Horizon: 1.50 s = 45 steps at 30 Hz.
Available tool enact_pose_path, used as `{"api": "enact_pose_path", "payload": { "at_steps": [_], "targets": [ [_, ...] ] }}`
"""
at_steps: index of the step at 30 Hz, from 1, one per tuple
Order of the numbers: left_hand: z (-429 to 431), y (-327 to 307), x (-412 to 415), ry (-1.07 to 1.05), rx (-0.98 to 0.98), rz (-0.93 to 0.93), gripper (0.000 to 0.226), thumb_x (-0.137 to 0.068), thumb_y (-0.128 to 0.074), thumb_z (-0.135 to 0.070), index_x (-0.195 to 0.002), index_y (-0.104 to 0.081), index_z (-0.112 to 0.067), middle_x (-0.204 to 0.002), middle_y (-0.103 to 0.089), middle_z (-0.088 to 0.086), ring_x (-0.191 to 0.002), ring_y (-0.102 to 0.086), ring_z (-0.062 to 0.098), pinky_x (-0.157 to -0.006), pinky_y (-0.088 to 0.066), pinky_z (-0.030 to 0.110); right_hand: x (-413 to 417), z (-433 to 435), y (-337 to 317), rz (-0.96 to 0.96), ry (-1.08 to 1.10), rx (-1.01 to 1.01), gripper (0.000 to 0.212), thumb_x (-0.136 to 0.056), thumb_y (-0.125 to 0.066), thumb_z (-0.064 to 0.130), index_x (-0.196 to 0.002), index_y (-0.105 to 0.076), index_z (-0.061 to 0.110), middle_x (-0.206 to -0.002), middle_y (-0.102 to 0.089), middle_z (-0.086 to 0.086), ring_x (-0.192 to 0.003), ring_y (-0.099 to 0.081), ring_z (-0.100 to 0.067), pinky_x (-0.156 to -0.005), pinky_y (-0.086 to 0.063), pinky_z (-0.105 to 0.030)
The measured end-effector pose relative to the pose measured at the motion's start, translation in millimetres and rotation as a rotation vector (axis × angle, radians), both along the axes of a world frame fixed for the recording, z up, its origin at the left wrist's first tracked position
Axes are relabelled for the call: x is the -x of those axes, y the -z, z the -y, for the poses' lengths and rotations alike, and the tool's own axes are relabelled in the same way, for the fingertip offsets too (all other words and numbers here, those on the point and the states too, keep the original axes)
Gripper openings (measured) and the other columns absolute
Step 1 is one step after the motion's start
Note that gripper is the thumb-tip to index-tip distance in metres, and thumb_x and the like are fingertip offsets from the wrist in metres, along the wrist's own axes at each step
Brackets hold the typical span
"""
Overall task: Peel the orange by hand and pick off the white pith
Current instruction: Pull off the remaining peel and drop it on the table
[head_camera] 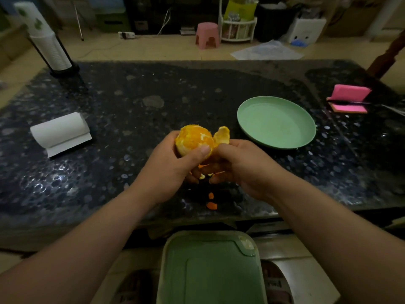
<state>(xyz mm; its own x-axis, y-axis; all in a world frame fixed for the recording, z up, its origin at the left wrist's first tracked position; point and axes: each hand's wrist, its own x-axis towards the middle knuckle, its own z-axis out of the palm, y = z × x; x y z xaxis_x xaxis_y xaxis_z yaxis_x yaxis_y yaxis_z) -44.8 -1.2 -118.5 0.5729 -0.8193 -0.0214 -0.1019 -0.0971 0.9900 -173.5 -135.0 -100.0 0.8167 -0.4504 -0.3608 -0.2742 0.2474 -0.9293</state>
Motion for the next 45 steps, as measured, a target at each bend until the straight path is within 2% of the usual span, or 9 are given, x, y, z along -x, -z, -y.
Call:
{"api": "enact_pose_path", "payload": {
  "at_steps": [4, 9, 14, 20, 24, 29, 35, 38, 45],
  "targets": [
    [1.0, 4.7, 1.1, 0.028, -0.010, 0.052, 0.048, -0.083, -0.078, -0.052, -0.124, -0.060, -0.034, -0.102, -0.075, -0.001, -0.081, -0.076, 0.024, -0.066, -0.061, 0.036, 0.6, -0.3, 1.8, 0.020, 0.066, 0.051, 0.022, -0.103, -0.053, 0.009, -0.096, -0.073, 0.003, -0.096, -0.080, -0.020, -0.091, -0.080, -0.030, -0.070, -0.061, -0.034],
    [0.7, 2.7, 4.9, 0.044, 0.024, 0.057, 0.046, -0.085, -0.080, -0.047, -0.125, -0.062, -0.034, -0.105, -0.074, -0.003, -0.089, -0.076, 0.022, -0.066, -0.061, 0.034, 4.6, 0.8, 2.4, 0.029, 0.079, 0.255, 0.023, -0.102, -0.056, 0.005, -0.094, -0.074, -0.006, -0.086, -0.078, -0.023, -0.079, -0.079, -0.030, -0.072, -0.065, -0.039],
    [-0.4, -2.6, 3.3, 0.025, 0.034, 0.013, 0.048, -0.083, -0.079, -0.045, -0.124, -0.063, -0.027, -0.105, -0.075, 0.002, -0.086, -0.076, 0.024, -0.065, -0.061, 0.034, 4.7, 0.1, 0.8, 0.074, 0.061, 0.324, 0.020, -0.099, -0.058, 0.003, -0.091, -0.075, -0.002, -0.080, -0.079, -0.017, -0.078, -0.079, -0.031, -0.066, -0.063, -0.037],
    [-1.8, -5.3, -5.2, 0.032, 0.062, -0.109, 0.048, -0.090, -0.079, -0.041, -0.127, -0.063, -0.015, -0.104, -0.076, 0.009, -0.079, -0.074, 0.027, -0.063, -0.061, 0.036, 2.2, -3.6, 4.1, 0.107, 0.070, 0.415, 0.019, -0.096, -0.056, 0.001, -0.095, -0.073, -0.005, -0.083, -0.079, -0.017, -0.079, -0.079, -0.032, -0.075, -0.065, -0.049],
    [-2.3, -5.8, -11.5, 0.069, 0.051, -0.245, 0.050, -0.089, -0.070, -0.040, -0.123, -0.062, -0.005, -0.093, -0.073, 0.010, -0.072, -0.068, 0.026, -0.061, -0.060, 0.035, 2.7, -2.9, 4.8, 0.118, 0.042, 0.349, 0.020, -0.098, -0.054, -0.002, -0.102, -0.074, -0.004, -0.089, -0.079, -0.020, -0.082, -0.079, -0.030, -0.072, -0.065, -0.040],
    [-3.2, -1.0, -15.4, 0.105, 0.089, -0.370, 0.050, -0.084, -0.073, -0.050, -0.111, -0.068, -0.008, -0.088, -0.071, 0.010, -0.068, -0.065, 0.018, -0.059, -0.058, 0.032, 4.1, -3.1, 1.7, 0.160, 0.025, 0.192, 0.023, -0.102, -0.053, -0.002, -0.107, -0.075, 0.000, -0.094, -0.079, -0.021, -0.078, -0.077, -0.024, -0.064, -0.060, -0.027],
    [-1.9, -0.6, -17.1, 0.142, 0.134, -0.476, 0.047, -0.090, -0.065, -0.052, -0.115, -0.081, -0.015, -0.087, -0.071, 0.006, -0.065, -0.061, 0.010, -0.060, -0.056, 0.025, 2.4, 0.0, 1.5, 0.211, 0.010, 0.071, 0.026, -0.106, -0.051, 0.002, -0.109, -0.075, 0.011, -0.091, -0.080, -0.015, -0.080, -0.078, -0.023, -0.063, -0.058, -0.024],
    [-0.5, -1.2, -13.2, 0.146, 0.155, -0.541, 0.050, -0.097, -0.053, -0.051, -0.120, -0.080, -0.015, -0.084, -0.067, 0.003, -0.062, -0.059, 0.006, -0.059, -0.056, 0.020, 2.3, -0.9, 1.9, 0.245, 0.019, 0.049, 0.029, -0.107, -0.049, 0.003, -0.111, -0.075, 0.015, -0.092, -0.080, -0.014, -0.080, -0.078, -0.021, -0.065, -0.059, -0.024],
    [4.6, 0.7, -8.7, 0.044, 0.261, -0.776, 0.054, -0.100, -0.055, -0.053, -0.126, -0.071, -0.008, -0.087, -0.065, 0.004, -0.063, -0.055, 0.005, -0.060, -0.053, 0.016, -2.9, -21.1, 4.8, 0.371, 0.199, 0.053, 0.027, -0.108, -0.053, 0.007, -0.126, -0.072, 0.011, -0.090, -0.079, -0.011, -0.078, -0.074, -0.018, -0.069, -0.059, -0.026]
  ]
}}
